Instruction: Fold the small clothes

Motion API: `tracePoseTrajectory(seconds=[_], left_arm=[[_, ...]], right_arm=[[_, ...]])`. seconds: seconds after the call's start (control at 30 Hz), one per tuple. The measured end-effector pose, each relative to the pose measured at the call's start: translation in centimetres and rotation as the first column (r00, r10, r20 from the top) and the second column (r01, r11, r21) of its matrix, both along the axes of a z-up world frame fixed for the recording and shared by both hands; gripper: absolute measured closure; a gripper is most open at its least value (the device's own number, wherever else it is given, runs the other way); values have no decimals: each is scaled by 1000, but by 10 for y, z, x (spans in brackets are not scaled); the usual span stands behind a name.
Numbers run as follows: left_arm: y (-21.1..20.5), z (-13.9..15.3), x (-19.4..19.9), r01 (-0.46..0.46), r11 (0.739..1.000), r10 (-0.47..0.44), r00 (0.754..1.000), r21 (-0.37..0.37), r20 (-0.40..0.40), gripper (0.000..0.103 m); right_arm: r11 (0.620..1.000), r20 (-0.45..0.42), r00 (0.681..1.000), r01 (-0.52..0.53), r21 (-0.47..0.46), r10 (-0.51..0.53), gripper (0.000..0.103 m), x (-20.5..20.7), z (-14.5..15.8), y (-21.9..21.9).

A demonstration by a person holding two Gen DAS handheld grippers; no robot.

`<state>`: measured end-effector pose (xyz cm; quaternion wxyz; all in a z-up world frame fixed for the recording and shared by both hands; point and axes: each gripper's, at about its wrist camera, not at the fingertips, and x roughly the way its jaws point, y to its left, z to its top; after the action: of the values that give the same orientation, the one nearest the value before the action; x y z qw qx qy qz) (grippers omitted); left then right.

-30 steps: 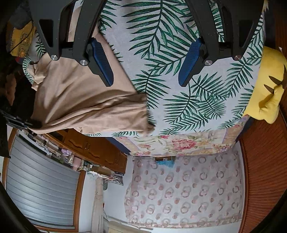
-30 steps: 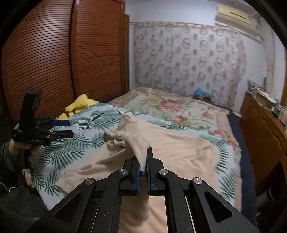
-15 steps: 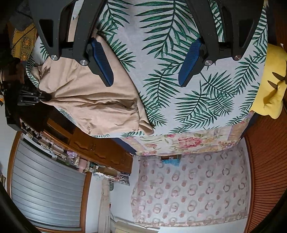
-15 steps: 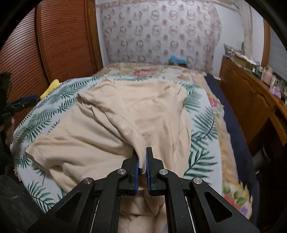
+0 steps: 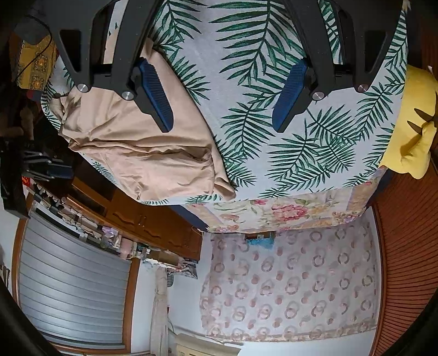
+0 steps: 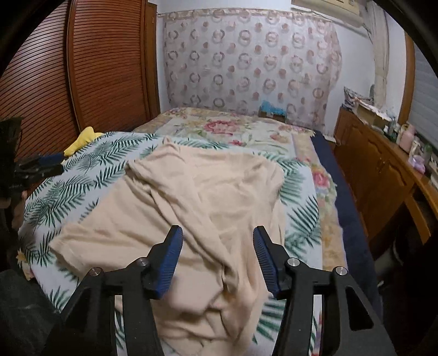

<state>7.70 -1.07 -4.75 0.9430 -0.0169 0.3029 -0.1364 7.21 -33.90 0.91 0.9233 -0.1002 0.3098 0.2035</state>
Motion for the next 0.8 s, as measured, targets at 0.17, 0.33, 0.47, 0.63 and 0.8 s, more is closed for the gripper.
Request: tracePoseTrajectory(seconds=[0.17, 0.33, 0.47, 0.63, 0.8], left_arm=[[8, 0, -1, -31, 1000, 31, 999, -5, 7, 28], [16, -1, -1, -51, 999, 52, 999, -12, 10, 28], [21, -3, 0, -65, 998, 65, 998, -18, 6, 28], [23, -6, 0, -64, 998, 64, 998, -21, -3, 27], [25, -10, -1, -62, 998, 62, 998, -18, -15, 27]], right_arm=[[999, 5, 999, -53, -5, 53, 47, 25, -5, 24], [992, -10, 992, -122, -25, 122, 47, 57, -7, 56], [983, -47, 983, -180, -43, 178, 47, 86, -10, 82], [965, -133, 959, -258, -49, 250, 47, 122, -24, 117], [946, -205, 928, -323, -33, 310, 47, 144, -43, 143]])
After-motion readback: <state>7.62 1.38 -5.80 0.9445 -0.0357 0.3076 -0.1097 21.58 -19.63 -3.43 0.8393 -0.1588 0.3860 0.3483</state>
